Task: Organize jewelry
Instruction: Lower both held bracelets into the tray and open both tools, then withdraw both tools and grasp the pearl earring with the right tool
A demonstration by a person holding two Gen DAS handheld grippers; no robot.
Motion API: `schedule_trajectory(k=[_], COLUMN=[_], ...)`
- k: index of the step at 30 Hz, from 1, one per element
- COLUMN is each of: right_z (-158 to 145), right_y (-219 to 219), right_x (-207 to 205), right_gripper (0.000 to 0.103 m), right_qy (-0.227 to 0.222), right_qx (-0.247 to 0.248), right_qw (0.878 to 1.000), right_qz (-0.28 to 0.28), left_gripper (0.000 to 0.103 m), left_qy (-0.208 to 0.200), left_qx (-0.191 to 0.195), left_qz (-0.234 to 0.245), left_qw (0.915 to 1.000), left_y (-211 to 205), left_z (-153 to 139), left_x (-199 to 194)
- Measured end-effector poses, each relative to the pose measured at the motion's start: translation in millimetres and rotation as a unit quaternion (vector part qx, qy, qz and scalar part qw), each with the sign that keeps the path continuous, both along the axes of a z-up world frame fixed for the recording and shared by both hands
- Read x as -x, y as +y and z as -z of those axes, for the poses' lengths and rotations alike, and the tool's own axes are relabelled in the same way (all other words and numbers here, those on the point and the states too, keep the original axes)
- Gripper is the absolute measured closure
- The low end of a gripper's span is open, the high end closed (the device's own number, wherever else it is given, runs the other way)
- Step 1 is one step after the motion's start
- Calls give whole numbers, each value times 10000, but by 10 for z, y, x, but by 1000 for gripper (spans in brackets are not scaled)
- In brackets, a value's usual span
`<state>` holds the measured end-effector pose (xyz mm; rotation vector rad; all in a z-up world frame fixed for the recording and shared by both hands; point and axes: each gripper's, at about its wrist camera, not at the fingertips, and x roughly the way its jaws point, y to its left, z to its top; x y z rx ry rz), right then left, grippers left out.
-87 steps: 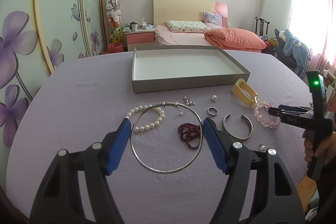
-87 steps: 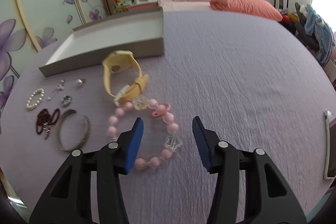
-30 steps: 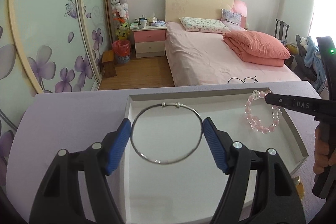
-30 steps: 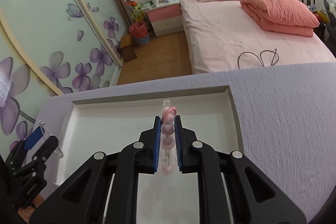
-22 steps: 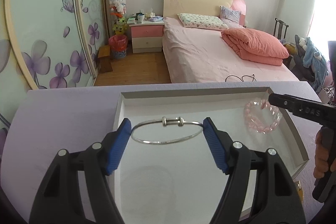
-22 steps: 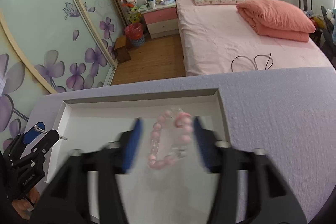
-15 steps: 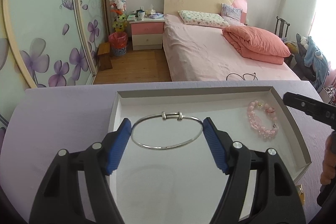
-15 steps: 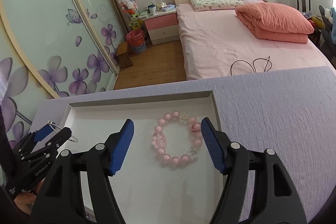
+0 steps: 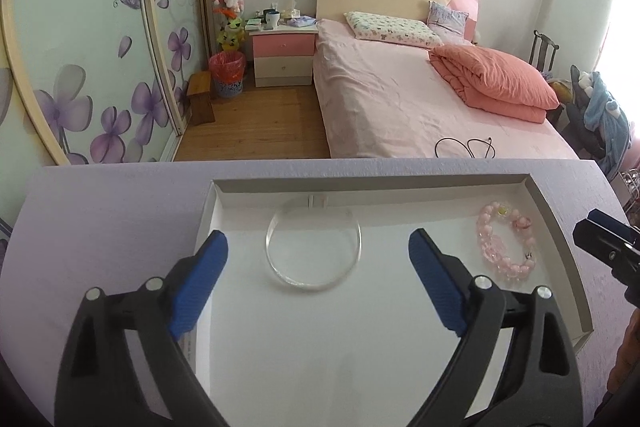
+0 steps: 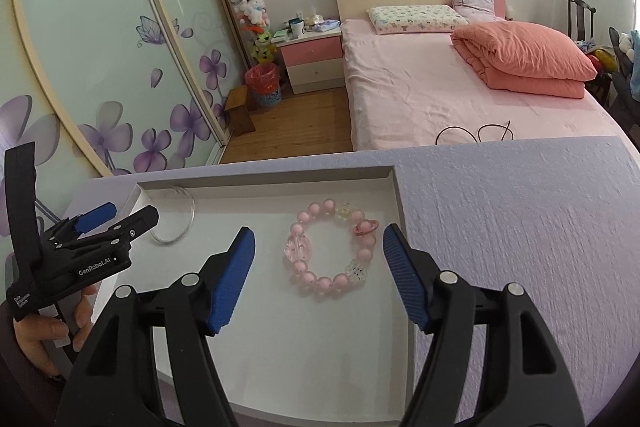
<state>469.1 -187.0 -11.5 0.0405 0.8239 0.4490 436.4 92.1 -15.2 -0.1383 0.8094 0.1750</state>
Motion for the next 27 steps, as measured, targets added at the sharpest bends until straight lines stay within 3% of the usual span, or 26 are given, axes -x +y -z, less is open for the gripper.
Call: schedule_trajectory(k=[9,12,19,27], right_z=[-161,-266,-457,-210], right_y=[-122,-164,-310,-476], right_x=[309,508,1290,2272], right_gripper=[35,26,26,26], right_qy=[-293,-500,-923,-1047], right_qx=[-91,-122,-267,-277], right_qw=[9995,9987,9952,9937], right_qz=[-47,-45,-189,-302], left_gripper=[11,8,2,2], left_qy=[-321,-509,-923,-1078], left_qx=[51,-31,-106,-222], left_qz=[-144,-177,-357,-411], left_qw=[9994,9985,9950,9931], left_y=[127,182,299,114], left_z=[-264,-398,-584,-416], left_x=[475,824,1860,2930])
